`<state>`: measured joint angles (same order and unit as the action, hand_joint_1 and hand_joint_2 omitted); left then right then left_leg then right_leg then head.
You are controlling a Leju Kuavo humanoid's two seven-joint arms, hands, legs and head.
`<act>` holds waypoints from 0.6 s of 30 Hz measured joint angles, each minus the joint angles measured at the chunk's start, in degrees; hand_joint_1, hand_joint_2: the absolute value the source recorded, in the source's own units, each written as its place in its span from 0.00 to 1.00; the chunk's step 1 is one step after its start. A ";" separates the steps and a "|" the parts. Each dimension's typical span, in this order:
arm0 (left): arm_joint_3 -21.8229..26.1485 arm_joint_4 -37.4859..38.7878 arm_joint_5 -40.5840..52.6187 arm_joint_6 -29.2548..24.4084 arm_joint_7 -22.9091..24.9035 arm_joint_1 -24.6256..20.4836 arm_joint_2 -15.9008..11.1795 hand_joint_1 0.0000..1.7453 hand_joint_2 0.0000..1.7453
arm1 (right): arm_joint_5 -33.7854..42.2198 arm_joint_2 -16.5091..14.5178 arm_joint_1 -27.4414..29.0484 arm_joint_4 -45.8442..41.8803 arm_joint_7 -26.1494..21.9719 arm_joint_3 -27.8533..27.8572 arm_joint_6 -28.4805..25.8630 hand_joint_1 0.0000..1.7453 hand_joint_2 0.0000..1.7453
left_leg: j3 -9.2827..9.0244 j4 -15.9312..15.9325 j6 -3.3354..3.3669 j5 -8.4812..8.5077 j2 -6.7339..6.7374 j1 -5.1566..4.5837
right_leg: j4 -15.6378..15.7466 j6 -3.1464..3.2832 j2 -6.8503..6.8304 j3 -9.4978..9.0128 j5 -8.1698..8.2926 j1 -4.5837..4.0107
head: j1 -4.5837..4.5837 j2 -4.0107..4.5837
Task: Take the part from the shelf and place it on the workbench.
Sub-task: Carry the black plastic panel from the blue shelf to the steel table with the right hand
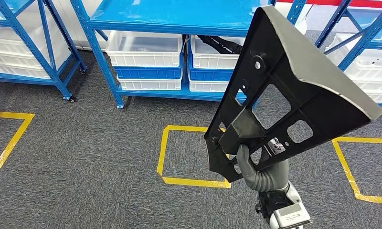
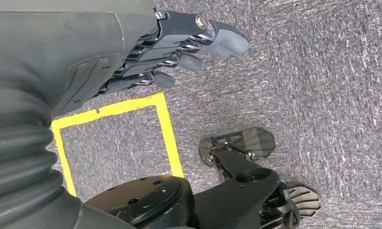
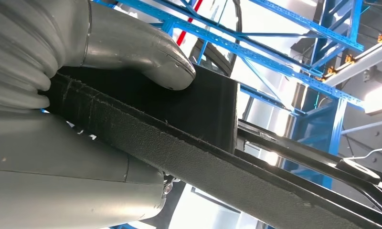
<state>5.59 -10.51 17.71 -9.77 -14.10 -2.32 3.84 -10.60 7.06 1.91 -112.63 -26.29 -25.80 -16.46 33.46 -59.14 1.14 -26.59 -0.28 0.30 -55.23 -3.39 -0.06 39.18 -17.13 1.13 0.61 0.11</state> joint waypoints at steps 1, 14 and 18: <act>0.01 0.00 0.10 0.00 0.00 0.00 0.01 0.00 1.00 | -0.08 0.00 0.07 0.00 -0.02 0.03 0.00 1.00 1.00 | 0.04 0.00 -0.05 0.04 0.00 0.01 | 0.00 0.05 0.00 0.04 0.03 -0.01 | 0.00 0.00; 0.25 0.00 0.30 -0.02 0.00 0.00 0.01 0.00 1.00 | -0.46 0.14 0.88 -0.11 -0.09 0.36 0.00 1.00 1.00 | 0.25 0.01 -0.29 0.33 0.03 0.13 | 0.00 0.52 0.07 0.28 0.30 -0.15 | 0.00 0.00; 0.25 0.00 0.30 -0.02 -0.01 0.00 0.01 0.00 1.00 | -0.52 0.20 1.01 -0.11 -0.09 0.36 0.00 1.00 1.00 | 0.37 0.01 -0.35 0.41 0.03 0.16 | 0.00 0.59 0.08 0.36 0.36 -0.17 | 0.00 0.00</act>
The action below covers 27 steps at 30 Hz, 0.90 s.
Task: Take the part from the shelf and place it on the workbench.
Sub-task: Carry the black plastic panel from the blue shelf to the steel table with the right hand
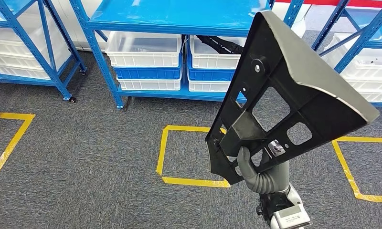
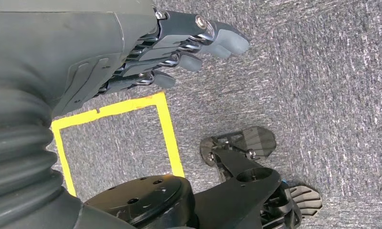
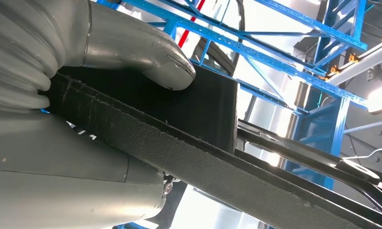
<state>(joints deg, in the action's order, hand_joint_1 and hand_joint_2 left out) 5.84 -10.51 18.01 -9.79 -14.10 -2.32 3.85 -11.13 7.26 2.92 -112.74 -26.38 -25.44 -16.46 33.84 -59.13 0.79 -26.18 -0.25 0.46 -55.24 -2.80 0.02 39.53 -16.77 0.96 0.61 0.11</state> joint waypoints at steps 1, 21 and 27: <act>0.00 0.00 0.00 0.01 0.00 0.00 0.00 0.00 1.00 | 0.00 0.01 0.02 -0.01 -0.01 0.00 0.00 1.00 1.00 | 0.04 0.00 -0.02 0.02 0.00 0.01 | 0.00 0.01 0.00 0.02 0.01 0.00 | 0.00 0.00; 0.11 0.02 0.11 -0.65 0.61 0.08 -0.01 0.00 1.00 | -6.33 0.17 7.21 -2.19 -3.55 0.44 -2.43 1.00 1.00 | 0.26 0.94 1.21 1.53 0.03 0.30 | -3.34 -0.28 -0.02 1.69 -2.00 0.30 | 0.09 0.00; 0.69 0.04 -0.05 -1.04 -0.10 0.20 0.37 0.00 1.00 | -7.01 0.89 9.37 -2.38 -3.17 0.61 -2.20 1.00 1.00 | 2.24 1.02 0.26 3.07 0.05 0.92 | -15.36 -0.63 -0.03 2.77 -10.40 1.00 | 0.19 0.00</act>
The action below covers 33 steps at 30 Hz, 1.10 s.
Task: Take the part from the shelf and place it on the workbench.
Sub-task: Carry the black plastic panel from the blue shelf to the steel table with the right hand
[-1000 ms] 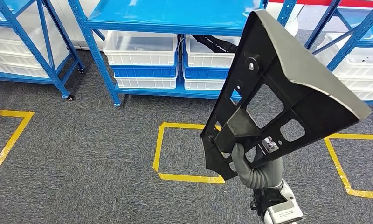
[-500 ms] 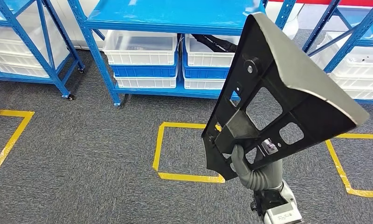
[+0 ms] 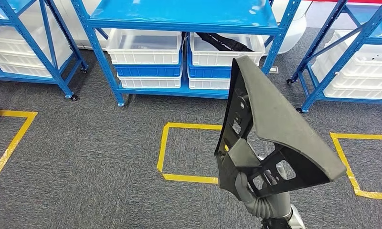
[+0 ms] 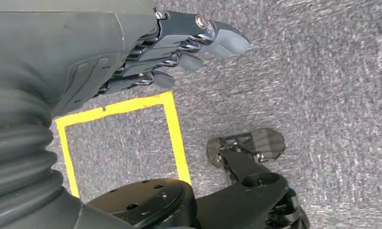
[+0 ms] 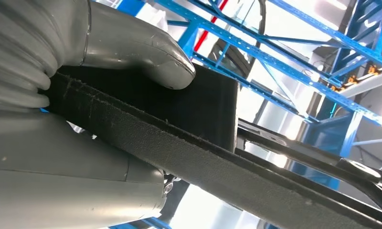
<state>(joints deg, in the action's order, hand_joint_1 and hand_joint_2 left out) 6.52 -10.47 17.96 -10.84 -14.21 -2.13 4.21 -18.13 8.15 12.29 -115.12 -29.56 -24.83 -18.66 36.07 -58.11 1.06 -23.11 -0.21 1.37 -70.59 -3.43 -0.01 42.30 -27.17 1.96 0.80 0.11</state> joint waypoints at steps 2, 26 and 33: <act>0.17 0.01 -0.01 0.07 0.22 0.04 0.22 0.00 1.00 | 0.01 0.15 0.08 0.01 0.32 0.09 0.05 1.00 1.00 | 0.57 -0.14 -0.97 0.51 -0.18 0.31 | 7.70 -1.08 0.05 -5.95 0.45 0.51 | 0.08 0.00; 0.41 0.01 0.74 -0.71 -1.53 0.10 0.33 0.00 1.00 | -0.52 0.28 -0.30 -0.09 2.17 0.10 2.06 1.00 1.00 | -3.42 -0.32 1.26 -2.71 0.16 -1.19 | 4.77 2.19 -0.48 -4.56 -0.97 -1.63 | -0.68 0.00; 1.64 0.01 -0.62 -0.73 -1.49 0.06 0.34 0.00 1.00 | 0.29 0.23 -2.81 1.13 1.67 -0.01 3.24 1.00 1.00 | -2.26 -0.52 0.46 -1.88 -0.91 -0.98 | 7.95 -0.38 0.01 -7.57 0.09 -0.32 | -0.51 0.00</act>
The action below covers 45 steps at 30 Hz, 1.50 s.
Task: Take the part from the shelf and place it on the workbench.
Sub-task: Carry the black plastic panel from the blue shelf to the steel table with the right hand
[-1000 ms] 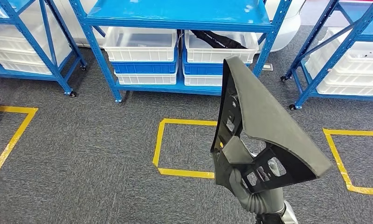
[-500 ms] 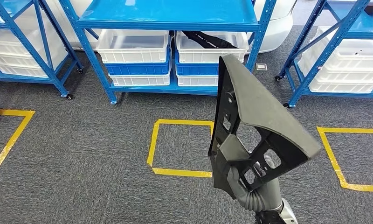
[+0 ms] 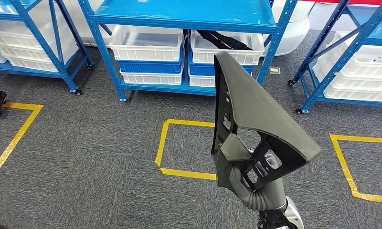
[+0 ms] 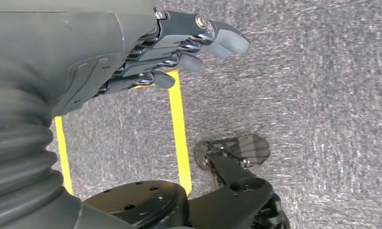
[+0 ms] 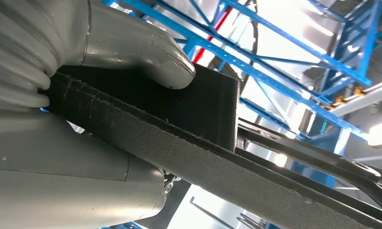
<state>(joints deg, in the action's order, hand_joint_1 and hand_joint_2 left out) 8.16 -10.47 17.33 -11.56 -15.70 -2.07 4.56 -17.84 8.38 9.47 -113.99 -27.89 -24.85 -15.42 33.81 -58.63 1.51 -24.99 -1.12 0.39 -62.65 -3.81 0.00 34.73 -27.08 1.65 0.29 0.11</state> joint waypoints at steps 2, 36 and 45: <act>0.24 0.00 0.02 -0.07 0.39 0.01 -0.02 0.00 1.00 | -0.01 -0.01 -0.30 0.07 -0.44 0.00 -0.13 1.00 1.00 | 0.26 -0.11 -0.77 0.14 -0.30 -0.14 | 4.00 0.44 0.29 -2.18 0.95 -0.09 | -0.03 0.00; 1.32 -0.02 3.08 0.45 -0.81 0.88 -2.94 0.00 1.00 | -2.81 -0.82 2.87 0.35 -4.49 0.33 -2.14 1.00 1.00 | 1.87 -0.58 -1.23 0.92 -6.22 -0.41 | 4.85 2.72 1.70 -2.99 1.03 -0.95 | 0.02 0.00; 1.26 -0.03 3.08 0.46 -1.11 0.76 -2.57 0.00 1.00 | -2.79 -0.75 3.28 0.11 -4.47 0.39 -2.04 1.00 1.00 | 5.02 -8.65 -3.14 -2.35 2.78 0.91 | 5.16 3.33 -4.87 -3.90 0.69 -0.88 | -0.58 0.00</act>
<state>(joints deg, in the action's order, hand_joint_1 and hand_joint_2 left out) 9.42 -10.50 20.41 -11.10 -16.81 -1.31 1.98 -20.63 7.63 12.76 -113.87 -32.36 -24.46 -17.46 38.83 -67.27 -1.63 -27.34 1.66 1.30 -57.49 -0.49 -4.87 30.83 -26.39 0.77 -0.29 0.11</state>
